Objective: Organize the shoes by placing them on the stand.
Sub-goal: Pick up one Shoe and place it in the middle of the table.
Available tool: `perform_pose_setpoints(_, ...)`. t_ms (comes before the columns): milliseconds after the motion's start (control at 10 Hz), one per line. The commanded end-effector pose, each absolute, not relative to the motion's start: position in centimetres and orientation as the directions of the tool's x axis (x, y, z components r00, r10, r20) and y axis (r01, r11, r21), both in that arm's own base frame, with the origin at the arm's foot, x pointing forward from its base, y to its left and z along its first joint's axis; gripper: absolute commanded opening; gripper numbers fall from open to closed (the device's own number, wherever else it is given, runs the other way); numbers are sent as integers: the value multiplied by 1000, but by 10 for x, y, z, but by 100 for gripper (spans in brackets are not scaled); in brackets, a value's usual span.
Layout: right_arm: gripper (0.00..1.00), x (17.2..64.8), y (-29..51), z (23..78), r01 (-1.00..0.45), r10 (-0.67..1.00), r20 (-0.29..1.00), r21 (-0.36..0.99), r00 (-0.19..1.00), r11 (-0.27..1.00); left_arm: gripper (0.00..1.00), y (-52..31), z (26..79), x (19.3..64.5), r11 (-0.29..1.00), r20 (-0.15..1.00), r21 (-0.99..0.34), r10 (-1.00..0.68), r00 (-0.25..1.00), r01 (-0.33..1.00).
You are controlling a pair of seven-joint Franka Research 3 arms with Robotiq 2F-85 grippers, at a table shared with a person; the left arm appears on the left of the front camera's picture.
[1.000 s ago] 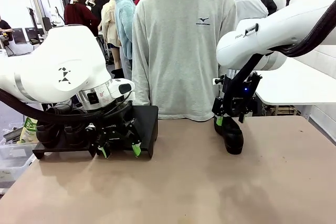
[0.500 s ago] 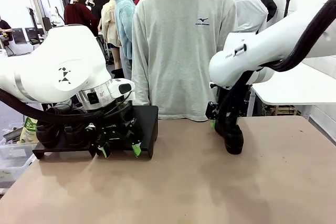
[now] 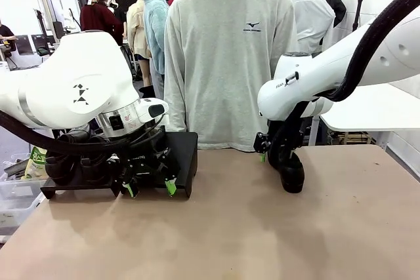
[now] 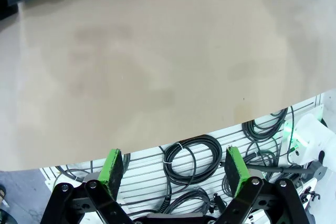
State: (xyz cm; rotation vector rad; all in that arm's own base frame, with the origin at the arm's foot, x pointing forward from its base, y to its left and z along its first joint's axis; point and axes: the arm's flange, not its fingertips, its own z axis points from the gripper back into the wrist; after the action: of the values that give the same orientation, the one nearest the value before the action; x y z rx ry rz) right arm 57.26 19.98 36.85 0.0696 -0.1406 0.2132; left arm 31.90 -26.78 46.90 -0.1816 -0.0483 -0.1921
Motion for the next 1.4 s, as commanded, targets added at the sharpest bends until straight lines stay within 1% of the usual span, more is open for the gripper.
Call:
perform_pose_setpoints(0,100,577,204,360,-178,169,128,59,977,982,100,-267,470,320,965,67,-176,-187,980,196)
perform_pose_setpoints(100,100,578,204,358,-175,167,119,63,979,983,100,-267,470,320,965,67,-176,-187,980,196)
perform_pose_setpoints(200,87,579,204,357,-172,164,118,56,979,984,100,-267,470,320,965,67,-176,-187,980,196)
perform_pose_setpoints(700,0,575,204,362,-153,147,93,59,985,986,100,-267,470,320,965,67,-176,-187,980,196)
perform_pose_setpoints(1100,0,579,200,358,-122,119,48,71,992,990,100,-267,470,320,965,67,-176,-187,980,196)
perform_pose_setpoints(1200,0,580,197,355,-101,100,18,75,995,992,100,-267,470,320,965,67,-176,-187,980,196)
perform_pose_setpoints(1300,0,581,194,357,-47,49,-15,101,999,994,100,-267,470,320,965,67,-176,-187,980,196)
